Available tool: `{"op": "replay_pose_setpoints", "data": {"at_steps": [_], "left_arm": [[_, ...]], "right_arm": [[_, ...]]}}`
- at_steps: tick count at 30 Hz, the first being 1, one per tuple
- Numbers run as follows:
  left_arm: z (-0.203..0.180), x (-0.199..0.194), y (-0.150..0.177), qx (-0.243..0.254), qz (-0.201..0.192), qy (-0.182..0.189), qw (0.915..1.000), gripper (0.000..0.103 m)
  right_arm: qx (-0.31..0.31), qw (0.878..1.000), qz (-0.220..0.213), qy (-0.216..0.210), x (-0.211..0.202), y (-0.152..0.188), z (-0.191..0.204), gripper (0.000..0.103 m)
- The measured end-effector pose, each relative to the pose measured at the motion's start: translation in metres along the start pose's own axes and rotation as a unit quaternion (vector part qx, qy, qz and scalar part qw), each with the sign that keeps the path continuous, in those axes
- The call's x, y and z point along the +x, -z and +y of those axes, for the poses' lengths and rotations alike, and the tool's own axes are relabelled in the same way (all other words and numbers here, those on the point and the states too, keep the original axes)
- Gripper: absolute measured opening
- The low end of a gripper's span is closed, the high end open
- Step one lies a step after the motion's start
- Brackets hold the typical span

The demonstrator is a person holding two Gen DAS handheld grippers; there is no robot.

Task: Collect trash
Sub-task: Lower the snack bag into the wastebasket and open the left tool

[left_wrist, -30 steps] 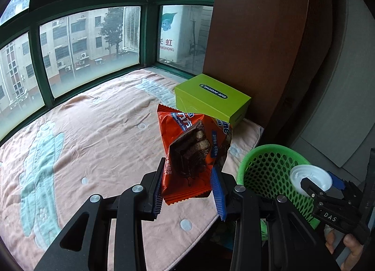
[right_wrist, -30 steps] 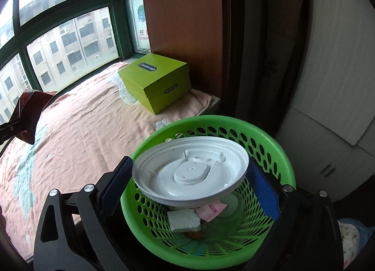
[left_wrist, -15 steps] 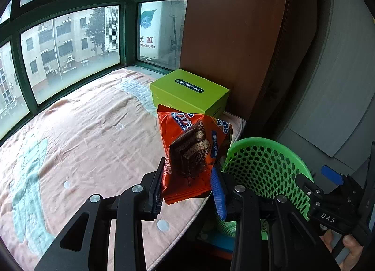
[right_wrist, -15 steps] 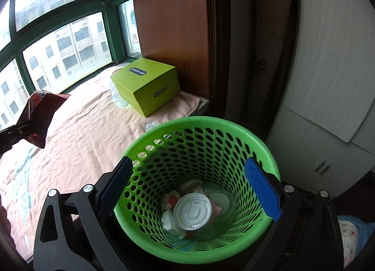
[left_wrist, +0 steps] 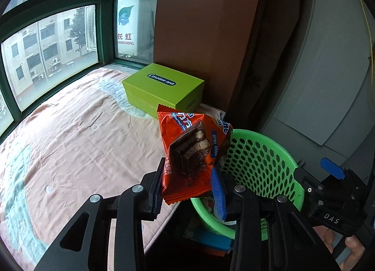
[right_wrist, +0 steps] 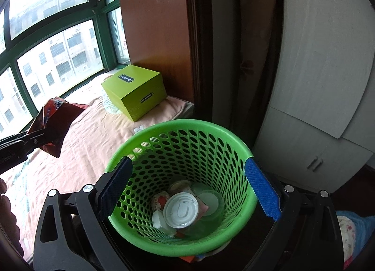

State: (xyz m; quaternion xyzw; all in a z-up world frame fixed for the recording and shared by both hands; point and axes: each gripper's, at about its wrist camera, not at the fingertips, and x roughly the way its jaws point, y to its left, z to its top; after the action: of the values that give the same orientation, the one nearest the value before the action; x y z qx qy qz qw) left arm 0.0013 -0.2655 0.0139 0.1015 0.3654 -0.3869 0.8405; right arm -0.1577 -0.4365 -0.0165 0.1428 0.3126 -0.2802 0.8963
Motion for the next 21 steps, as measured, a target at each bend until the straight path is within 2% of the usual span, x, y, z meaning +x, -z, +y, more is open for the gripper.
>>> {"op": "replay_pose_setpoints", "data": {"at_steps": [15,21], "left_arm": [[-0.038,0.031,-0.001,0.036,0.028,0.04,0.9981,0.038],[-0.047,0.039,0.002,0.041,0.041,0.056,0.9968,0.05]], "right_arm": [[0.023,1.0,0.001,0.014,-0.004,0.005,-0.021,0.095],[0.033,0.999,0.003,0.016,-0.004,0.007,-0.028,0.095]]}}
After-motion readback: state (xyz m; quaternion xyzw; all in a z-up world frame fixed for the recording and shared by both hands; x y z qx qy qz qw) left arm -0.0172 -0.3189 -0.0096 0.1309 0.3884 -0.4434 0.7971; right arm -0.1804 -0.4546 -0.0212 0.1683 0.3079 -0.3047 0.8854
